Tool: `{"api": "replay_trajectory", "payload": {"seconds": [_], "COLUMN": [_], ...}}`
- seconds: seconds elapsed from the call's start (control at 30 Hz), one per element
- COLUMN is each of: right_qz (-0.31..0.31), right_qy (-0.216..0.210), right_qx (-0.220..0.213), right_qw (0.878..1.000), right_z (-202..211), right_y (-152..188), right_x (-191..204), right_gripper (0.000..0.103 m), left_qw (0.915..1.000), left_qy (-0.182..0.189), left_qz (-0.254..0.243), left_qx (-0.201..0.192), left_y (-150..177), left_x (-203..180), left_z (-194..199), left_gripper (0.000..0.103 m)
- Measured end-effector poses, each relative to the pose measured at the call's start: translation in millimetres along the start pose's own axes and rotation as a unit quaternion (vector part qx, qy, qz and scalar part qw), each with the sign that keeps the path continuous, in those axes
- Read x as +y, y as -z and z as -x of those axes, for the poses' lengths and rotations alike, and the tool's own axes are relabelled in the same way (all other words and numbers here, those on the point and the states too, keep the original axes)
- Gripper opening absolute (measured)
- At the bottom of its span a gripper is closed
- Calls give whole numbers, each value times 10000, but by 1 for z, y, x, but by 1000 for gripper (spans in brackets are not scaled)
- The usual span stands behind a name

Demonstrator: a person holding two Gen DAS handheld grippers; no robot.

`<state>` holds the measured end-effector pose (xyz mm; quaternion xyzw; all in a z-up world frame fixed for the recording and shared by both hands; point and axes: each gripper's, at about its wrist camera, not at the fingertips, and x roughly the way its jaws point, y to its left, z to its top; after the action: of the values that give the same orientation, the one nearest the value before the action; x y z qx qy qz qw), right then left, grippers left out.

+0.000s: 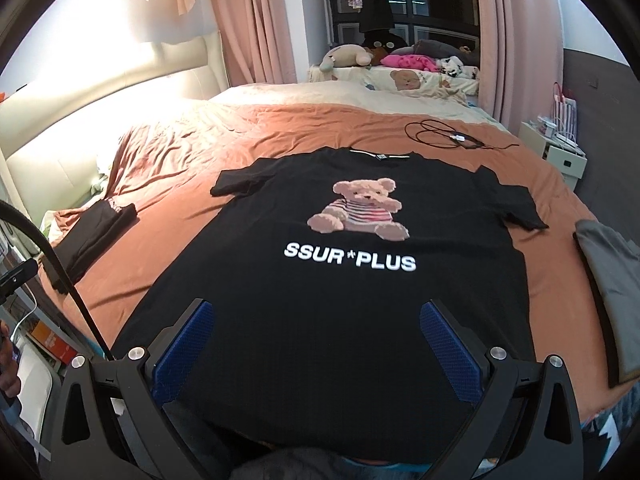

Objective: Fold small clothes
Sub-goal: 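Move both tools toward the black teddy-bear T-shirt's sleeve and side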

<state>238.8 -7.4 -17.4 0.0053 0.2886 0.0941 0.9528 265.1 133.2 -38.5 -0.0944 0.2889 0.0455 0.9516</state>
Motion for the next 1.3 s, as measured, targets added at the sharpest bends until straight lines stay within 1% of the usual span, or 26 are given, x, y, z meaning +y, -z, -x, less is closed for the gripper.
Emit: {"api": "replay_trajectory", "payload": {"seconds": [0.13, 0.27, 0.4, 0.5, 0.6, 0.73, 0.97, 1.07, 1.3], "right_qz": [24, 70, 16, -56, -55, -162, -90, -52, -70], "right_qy": [-67, -15, -111, -178, -86, -222, -350, -362, -568], "right_qx": [54, 135, 229, 260, 280, 288, 345, 381, 449], "right_qw": [10000, 9999, 9997, 9995, 9996, 9992, 9988, 9986, 9973], "right_z": [-22, -50, -77, -96, -118, -150, -207, -227, -273], "right_y": [-17, -33, -52, -67, -82, -101, -134, -144, -170], "right_x": [-3, -4, -7, -10, -12, -16, -19, -20, -19], "right_gripper": [103, 103, 103, 103, 103, 103, 103, 103, 103], "left_qw": [10000, 9998, 9994, 9992, 9988, 9977, 9952, 9944, 9928], "left_qy": [9, -3, 84, 127, 173, 234, 272, 280, 344], "left_qz": [10, 28, -36, -117, -192, -273, -485, -502, -470], "left_qx": [61, 175, 321, 357, 407, 579, 807, 889, 1048], "left_y": [-15, -29, -47, -63, -79, -98, -126, -138, -170], "left_x": [6, 9, 10, 10, 8, 4, -3, -5, -8], "left_z": [-24, -49, -77, -99, -122, -159, -218, -239, -289], "left_gripper": [98, 96, 90, 90, 89, 86, 85, 84, 83]}}
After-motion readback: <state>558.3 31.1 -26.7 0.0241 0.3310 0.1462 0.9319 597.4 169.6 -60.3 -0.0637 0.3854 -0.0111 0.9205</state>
